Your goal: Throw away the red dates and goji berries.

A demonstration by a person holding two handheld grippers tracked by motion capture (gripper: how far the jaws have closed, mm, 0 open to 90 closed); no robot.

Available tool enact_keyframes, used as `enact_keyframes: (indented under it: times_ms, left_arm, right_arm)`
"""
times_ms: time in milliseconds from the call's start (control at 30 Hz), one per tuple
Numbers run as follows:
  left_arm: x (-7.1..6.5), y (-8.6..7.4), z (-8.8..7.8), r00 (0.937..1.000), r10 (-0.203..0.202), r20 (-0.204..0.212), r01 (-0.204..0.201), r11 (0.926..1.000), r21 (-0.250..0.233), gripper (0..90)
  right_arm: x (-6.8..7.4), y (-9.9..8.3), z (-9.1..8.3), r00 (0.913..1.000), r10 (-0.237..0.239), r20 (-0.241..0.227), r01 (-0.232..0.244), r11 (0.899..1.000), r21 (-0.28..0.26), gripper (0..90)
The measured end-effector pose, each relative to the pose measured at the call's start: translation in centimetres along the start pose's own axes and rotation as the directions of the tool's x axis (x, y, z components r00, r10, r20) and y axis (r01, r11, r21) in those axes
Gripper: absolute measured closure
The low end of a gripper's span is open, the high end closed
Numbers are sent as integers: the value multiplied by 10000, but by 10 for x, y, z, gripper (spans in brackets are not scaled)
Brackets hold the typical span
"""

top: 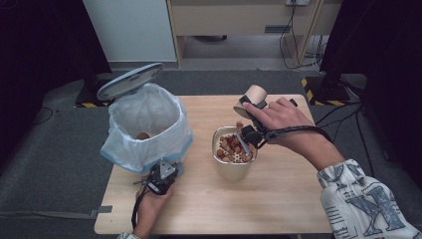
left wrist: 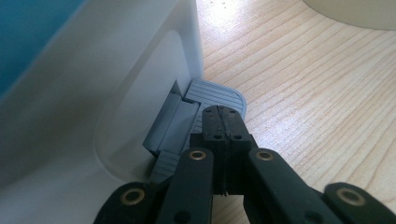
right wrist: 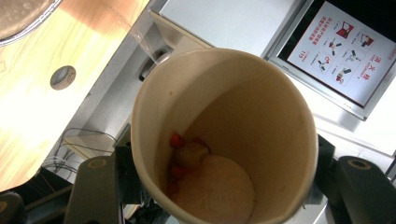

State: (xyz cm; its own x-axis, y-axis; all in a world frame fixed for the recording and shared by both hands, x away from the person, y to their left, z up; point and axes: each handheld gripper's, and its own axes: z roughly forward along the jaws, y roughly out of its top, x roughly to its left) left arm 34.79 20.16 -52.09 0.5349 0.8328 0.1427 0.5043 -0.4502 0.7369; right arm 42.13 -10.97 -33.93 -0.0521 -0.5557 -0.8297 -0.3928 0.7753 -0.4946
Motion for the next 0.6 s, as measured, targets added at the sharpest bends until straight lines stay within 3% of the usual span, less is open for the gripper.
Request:
enact_keyframes:
  times_ms: [300,600]
  left_arm:
    - [0,0,0,10000,6,4,-6,10000,-5,895]
    - [0,0,0,10000,12,1,-12,10000,0,895]
  right_arm:
    - [-2,-3,-1,9999,145,41,-145,9999,20,370]
    - [-2,-6,1,9953,962,60,-962,9954,-11,369]
